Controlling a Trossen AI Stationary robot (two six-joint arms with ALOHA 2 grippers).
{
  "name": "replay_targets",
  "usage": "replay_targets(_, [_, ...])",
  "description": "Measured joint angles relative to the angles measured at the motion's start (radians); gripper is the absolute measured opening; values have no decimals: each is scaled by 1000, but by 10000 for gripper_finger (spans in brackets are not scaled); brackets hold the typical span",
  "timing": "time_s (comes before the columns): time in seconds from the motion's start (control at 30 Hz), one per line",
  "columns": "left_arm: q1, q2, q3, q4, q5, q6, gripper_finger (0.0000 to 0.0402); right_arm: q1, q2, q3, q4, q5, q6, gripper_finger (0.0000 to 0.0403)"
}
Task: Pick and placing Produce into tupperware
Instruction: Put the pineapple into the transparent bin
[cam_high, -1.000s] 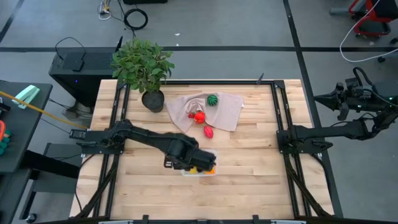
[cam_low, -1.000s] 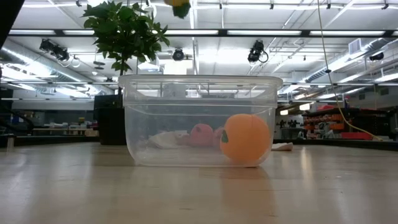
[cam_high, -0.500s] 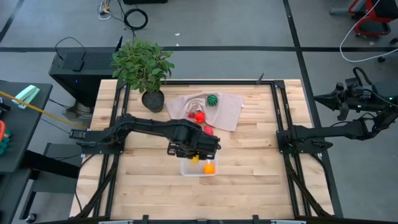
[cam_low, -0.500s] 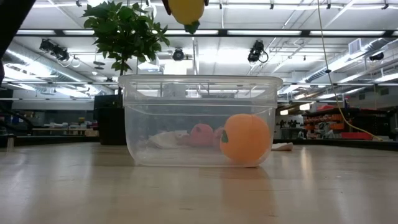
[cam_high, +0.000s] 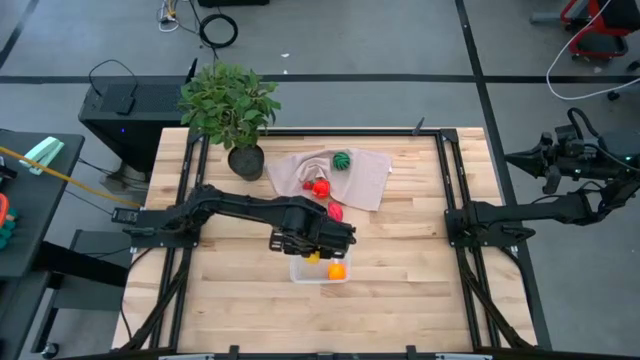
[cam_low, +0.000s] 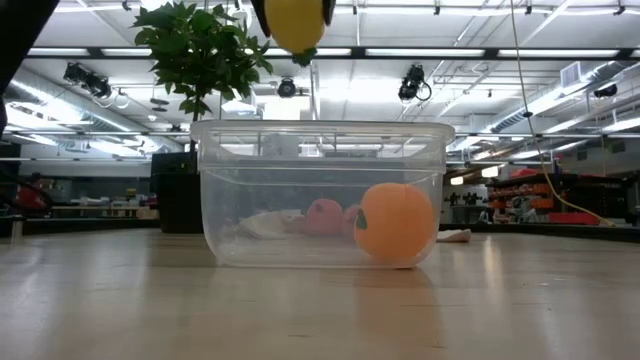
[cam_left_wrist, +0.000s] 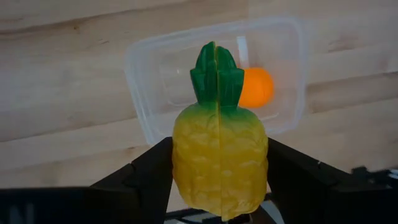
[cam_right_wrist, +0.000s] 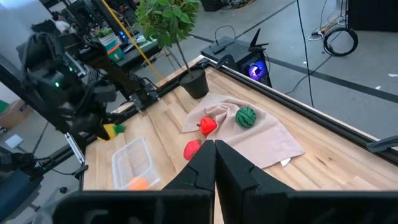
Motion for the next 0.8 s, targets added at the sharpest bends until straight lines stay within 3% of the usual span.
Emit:
replay_targets(0.4, [-11,137,-1,62,25,23,235,0,1,0,0,0,4,11])
replay_targets(0.8, [-15,191,0,78,-11,-83,234,0,0,0,0,0,19,11])
